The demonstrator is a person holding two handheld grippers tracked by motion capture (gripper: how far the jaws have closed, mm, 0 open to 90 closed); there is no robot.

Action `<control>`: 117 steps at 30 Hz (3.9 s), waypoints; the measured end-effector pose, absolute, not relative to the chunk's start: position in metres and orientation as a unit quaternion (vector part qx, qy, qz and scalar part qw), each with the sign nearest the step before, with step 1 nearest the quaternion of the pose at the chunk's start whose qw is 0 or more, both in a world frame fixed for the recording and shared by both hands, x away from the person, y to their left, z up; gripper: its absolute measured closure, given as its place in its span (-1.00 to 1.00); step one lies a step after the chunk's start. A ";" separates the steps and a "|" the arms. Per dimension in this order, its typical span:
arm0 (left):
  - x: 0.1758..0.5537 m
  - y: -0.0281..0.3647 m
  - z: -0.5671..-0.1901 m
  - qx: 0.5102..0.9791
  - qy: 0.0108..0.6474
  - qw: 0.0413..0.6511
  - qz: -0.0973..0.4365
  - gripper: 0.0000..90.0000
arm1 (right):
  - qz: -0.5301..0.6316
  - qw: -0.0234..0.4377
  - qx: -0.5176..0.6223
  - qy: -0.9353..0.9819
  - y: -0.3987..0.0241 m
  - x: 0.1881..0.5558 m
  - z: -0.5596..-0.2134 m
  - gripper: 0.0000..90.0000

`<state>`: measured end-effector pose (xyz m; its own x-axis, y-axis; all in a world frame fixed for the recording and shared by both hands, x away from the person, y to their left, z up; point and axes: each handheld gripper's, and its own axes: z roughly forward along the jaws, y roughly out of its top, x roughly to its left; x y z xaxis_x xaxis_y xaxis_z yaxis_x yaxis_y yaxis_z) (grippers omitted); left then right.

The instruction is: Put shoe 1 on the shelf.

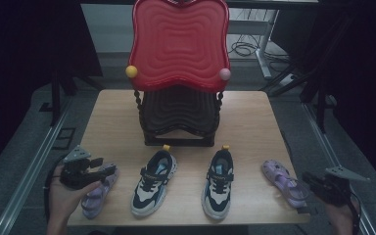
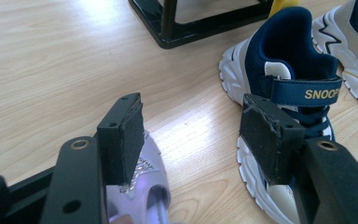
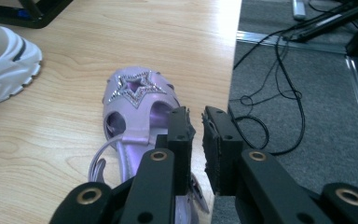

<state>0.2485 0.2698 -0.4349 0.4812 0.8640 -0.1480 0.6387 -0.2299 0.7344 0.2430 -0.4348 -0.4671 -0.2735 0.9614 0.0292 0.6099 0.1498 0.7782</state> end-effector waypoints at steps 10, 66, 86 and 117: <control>0.230 0.287 -0.430 0.765 0.494 0.375 0.174 -0.10 | 0.359 0.236 0.519 0.739 -0.432 0.246 -0.461 0.64; 0.189 0.286 -0.474 0.773 0.532 0.315 0.140 0.08 | 0.339 0.183 0.486 0.784 -0.405 0.222 -0.479 0.39; 0.195 0.269 -0.493 0.798 0.521 0.284 0.106 0.54 | 0.328 0.161 0.488 0.793 -0.401 0.226 -0.486 0.50; 0.195 0.283 -0.483 0.788 0.525 0.297 0.120 0.93 | 0.312 0.169 0.479 0.803 -0.403 0.235 -0.497 0.90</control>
